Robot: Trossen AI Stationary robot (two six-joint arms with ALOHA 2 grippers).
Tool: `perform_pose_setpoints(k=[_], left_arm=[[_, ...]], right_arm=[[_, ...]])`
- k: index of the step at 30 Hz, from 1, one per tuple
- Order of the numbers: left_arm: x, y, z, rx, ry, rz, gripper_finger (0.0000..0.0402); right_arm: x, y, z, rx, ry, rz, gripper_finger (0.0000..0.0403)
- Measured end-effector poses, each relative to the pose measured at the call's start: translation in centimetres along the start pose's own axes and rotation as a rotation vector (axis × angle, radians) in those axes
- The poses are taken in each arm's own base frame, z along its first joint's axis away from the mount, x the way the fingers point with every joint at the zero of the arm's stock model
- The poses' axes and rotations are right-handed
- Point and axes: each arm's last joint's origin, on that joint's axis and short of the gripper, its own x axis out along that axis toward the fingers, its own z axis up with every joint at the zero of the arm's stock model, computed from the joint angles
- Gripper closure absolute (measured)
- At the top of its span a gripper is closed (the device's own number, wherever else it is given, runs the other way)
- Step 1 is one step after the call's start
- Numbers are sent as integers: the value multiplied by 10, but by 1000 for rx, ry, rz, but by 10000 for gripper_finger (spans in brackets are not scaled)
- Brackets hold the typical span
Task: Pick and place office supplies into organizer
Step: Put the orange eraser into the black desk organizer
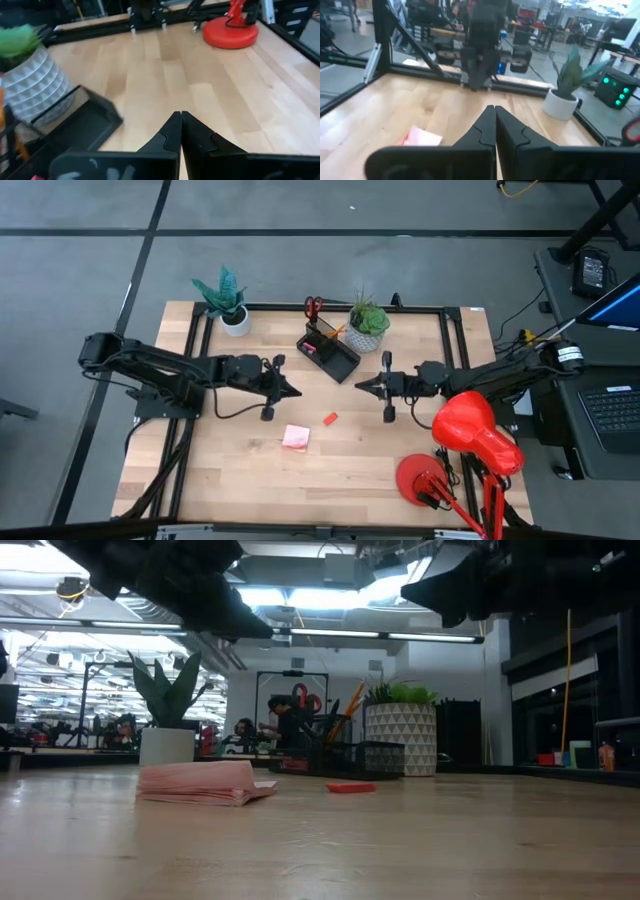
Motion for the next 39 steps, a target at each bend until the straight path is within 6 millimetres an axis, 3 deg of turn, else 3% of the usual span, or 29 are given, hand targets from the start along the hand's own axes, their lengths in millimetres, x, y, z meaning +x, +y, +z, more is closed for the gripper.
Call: perform_pose_setpoints(k=[17, 26, 31, 39], left_arm=[[18, -32, -2, -117, -22, 89, 397], [42, -54, 26, -94, 25, 83, 397], [60, -65, 33, -108, 140, 148, 397], [83, -89, 51, -98, 159, 119, 397]], right_arm=[[9, 22, -13, 76, 51, -51, 397], [6, 39, -12, 66, 56, -73, 396], [3, 46, -10, 58, 57, -110, 396], [0, 56, -9, 42, 62, -153, 396]])
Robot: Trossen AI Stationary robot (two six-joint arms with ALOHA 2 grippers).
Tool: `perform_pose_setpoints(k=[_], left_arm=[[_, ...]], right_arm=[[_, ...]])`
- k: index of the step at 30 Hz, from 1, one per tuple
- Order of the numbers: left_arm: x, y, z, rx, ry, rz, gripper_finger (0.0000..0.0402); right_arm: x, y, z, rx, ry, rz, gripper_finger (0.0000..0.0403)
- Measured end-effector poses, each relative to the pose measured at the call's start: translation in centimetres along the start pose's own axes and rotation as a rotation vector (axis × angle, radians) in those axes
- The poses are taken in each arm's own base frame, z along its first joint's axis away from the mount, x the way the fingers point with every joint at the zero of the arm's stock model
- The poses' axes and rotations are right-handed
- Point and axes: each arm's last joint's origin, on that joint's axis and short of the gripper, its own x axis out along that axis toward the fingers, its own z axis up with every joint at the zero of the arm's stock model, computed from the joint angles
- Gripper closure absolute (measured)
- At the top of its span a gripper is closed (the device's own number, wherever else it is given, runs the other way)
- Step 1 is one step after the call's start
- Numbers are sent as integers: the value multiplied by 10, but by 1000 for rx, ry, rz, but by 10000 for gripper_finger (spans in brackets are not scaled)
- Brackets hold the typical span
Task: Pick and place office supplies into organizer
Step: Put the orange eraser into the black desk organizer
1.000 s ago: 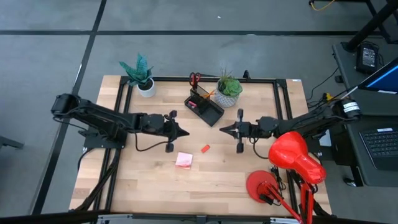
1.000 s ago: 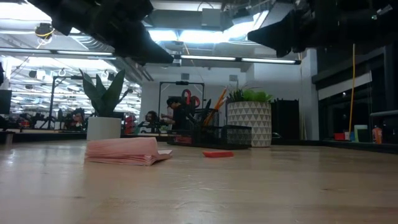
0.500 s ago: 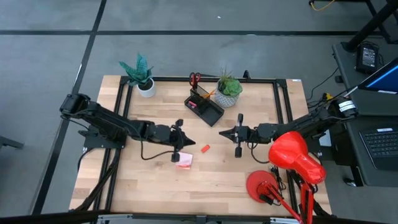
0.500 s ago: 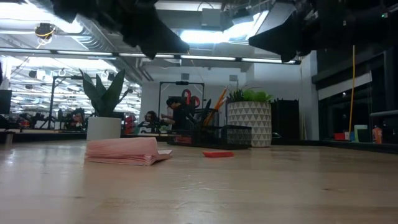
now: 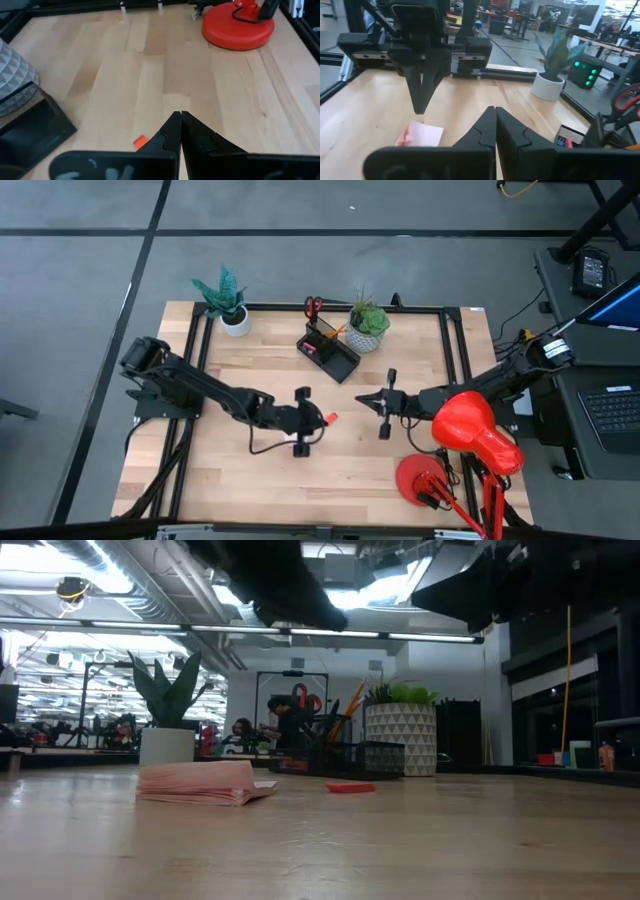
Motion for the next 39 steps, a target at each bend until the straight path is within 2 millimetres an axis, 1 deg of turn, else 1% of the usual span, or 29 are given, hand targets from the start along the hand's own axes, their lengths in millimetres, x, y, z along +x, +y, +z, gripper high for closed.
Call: perform_pose_setpoints(k=[5, 8, 11, 18, 28, 32, 35, 39], left_arm=[[13, -16, 6, 19, 39, 7, 397], [20, -20, 8, 22, 59, 30, 397], [24, -18, 7, 4, 80, 81, 397], [30, -3, 7, -102, 97, 131, 397], [31, -1, 6, -97, 107, 134, 397], [31, -2, 3, -62, 126, 102, 396], [31, -2, -1, -45, 139, 96, 386], [32, -2, -6, -40, 152, 98, 355]], right_arm=[[-4, 7, -1, 2, 9, 33, 396], [-5, 10, -1, 2, 13, 48, 396], [-7, 13, -1, 11, 13, 61, 396], [-10, 18, -2, 40, 29, 88, 396], [-13, 24, -2, 32, 31, 118, 396], [-14, 24, -3, 28, 38, 120, 396], [-14, 24, -5, 20, 51, 121, 396], [-14, 24, -6, 15, 60, 121, 396]])
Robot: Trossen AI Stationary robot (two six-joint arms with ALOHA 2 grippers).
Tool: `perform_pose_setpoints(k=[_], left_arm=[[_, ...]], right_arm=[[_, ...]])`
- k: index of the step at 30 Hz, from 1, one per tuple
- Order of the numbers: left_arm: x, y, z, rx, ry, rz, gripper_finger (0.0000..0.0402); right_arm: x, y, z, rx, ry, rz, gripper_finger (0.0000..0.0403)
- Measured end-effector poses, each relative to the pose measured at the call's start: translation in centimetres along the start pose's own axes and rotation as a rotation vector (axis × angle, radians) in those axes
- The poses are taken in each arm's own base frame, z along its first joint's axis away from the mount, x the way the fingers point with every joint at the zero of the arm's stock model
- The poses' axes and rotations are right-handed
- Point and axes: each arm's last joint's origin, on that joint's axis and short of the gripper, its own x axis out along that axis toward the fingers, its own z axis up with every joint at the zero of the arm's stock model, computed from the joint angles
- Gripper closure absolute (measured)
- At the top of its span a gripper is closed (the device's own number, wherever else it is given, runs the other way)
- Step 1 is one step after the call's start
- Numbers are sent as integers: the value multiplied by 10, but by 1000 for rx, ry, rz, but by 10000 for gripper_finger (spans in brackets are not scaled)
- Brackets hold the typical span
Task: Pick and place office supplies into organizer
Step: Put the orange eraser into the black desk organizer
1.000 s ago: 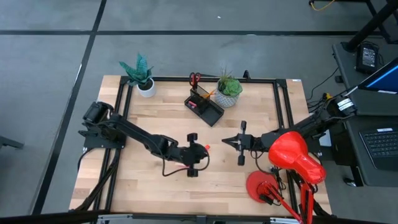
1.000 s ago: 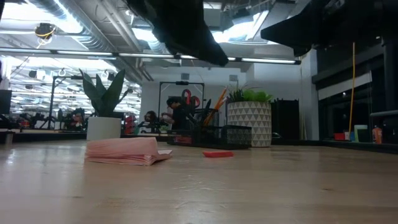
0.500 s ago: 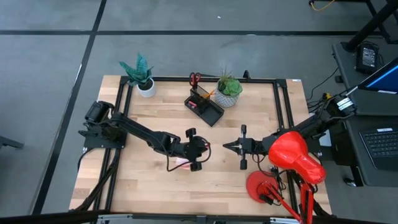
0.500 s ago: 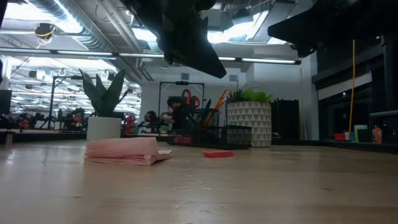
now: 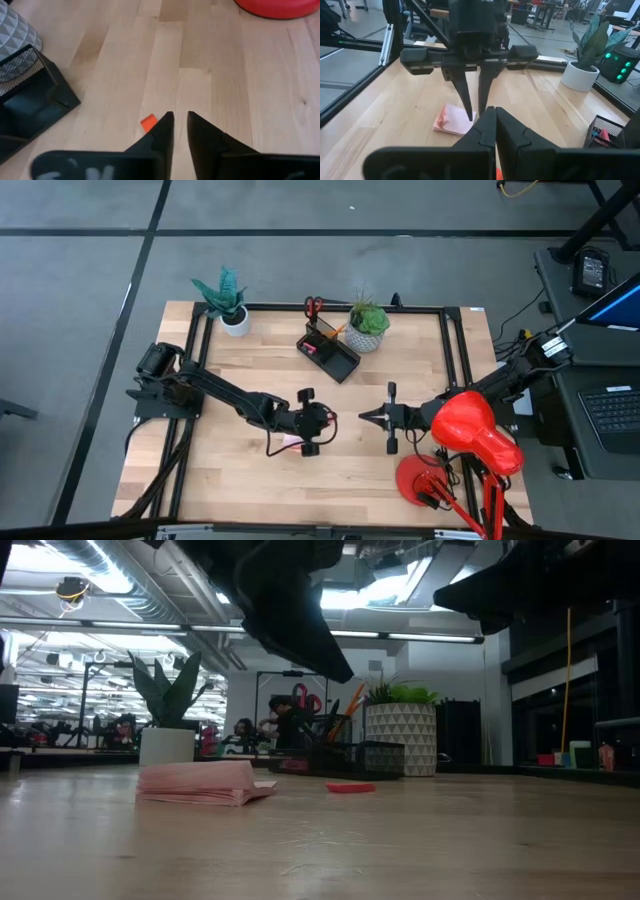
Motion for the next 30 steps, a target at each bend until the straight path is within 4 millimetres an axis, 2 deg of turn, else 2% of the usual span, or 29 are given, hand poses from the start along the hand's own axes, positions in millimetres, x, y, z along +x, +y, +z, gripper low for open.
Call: perform_pose_setpoints(k=[9, 16, 22, 30], left_arm=[[1, 2, -1, -30, -14, 60, 271], [3, 5, -3, -104, 56, -78, 224], [4, 8, -3, -72, 60, -71, 203], [4, 6, -2, -34, 51, -84, 205]], right_arm=[[0, 0, 0, 0, -1, 0, 395], [0, 0, 0, 2, -1, 0, 395], [0, 0, 0, 3, -1, 0, 395], [0, 0, 0, 27, -1, 0, 395]])
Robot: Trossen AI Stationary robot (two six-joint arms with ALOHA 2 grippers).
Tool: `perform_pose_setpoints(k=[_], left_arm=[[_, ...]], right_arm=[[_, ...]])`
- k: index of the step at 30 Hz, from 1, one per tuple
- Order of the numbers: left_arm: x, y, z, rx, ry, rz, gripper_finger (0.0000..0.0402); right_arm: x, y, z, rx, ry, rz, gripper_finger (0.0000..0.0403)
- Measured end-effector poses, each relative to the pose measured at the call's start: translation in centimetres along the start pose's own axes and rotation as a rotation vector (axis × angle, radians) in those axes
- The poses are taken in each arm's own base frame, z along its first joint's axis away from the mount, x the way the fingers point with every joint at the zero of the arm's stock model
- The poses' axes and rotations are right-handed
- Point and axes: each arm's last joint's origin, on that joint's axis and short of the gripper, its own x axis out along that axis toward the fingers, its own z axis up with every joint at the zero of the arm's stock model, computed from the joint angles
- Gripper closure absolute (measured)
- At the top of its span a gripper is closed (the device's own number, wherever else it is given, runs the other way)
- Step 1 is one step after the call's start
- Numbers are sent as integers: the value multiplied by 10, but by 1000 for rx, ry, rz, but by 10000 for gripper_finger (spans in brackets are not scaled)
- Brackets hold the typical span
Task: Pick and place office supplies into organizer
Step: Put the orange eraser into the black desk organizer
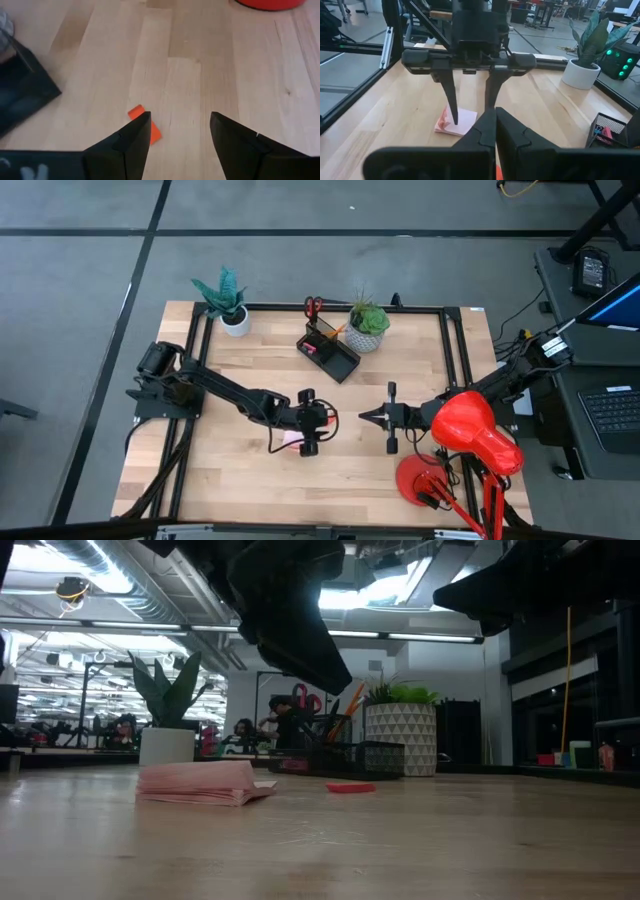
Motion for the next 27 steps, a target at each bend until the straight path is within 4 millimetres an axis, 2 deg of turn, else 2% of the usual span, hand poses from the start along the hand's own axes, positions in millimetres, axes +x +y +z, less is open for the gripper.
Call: perform_pose_setpoints(k=[4, 13, 19, 27], left_arm=[[0, 6, 1, -112, 48, 23, 204], [-12, 9, 20, -218, 104, 59, 207], [-13, 10, 18, -283, 129, 77, 208], [8, 8, 10, -268, 224, 109, 208]], right_arm=[[0, 0, 0, 0, 0, 0, 395], [0, 0, 0, 0, 0, 0, 395], [0, 0, 0, 0, 1, -1, 395], [0, 0, -1, -6, 7, -1, 395]])
